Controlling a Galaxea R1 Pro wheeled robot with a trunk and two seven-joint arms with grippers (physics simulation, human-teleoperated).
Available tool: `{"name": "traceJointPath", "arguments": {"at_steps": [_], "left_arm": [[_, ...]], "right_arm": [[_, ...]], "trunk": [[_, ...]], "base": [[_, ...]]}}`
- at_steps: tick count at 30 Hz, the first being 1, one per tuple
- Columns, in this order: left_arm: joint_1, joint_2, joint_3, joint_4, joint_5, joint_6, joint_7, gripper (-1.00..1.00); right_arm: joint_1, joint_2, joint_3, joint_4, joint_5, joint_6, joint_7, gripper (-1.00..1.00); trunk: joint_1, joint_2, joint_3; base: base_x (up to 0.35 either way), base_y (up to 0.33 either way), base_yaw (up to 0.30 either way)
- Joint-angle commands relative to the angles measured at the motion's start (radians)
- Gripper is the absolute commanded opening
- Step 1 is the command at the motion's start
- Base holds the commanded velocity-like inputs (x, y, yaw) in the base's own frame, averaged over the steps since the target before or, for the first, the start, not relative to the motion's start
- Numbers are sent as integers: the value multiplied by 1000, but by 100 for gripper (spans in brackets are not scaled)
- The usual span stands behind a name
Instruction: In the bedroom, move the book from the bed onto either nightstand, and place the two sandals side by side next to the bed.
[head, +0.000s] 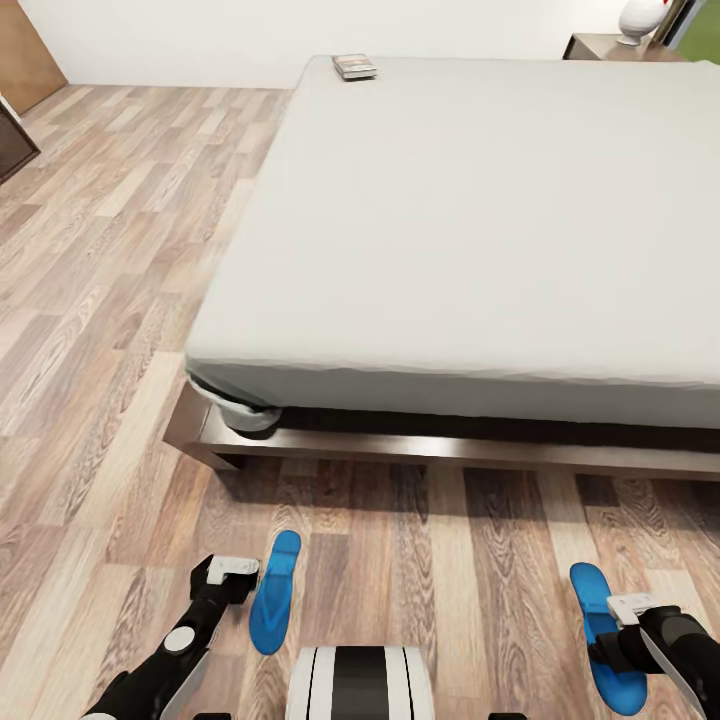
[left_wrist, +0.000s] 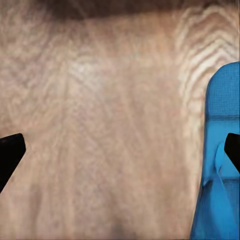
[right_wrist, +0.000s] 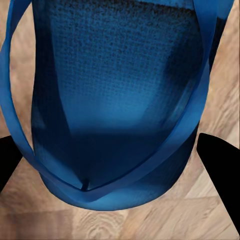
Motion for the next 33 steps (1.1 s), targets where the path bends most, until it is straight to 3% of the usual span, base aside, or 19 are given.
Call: {"name": "traceJointPath", "arguments": {"at_steps": [1, 33], "left_arm": [[-1, 1, -8, 1, 9, -4, 6, 100], [-1, 4, -6, 30, 12, -2, 2, 100]], "right_arm": [[0, -2, 6, -2, -10, 5, -3, -100], [0, -2, 7, -3, -10, -6, -6, -100]], "trunk": [[0, 0, -1], [0, 0, -1]], "base": [[0, 270, 0], [0, 282, 0]]}}
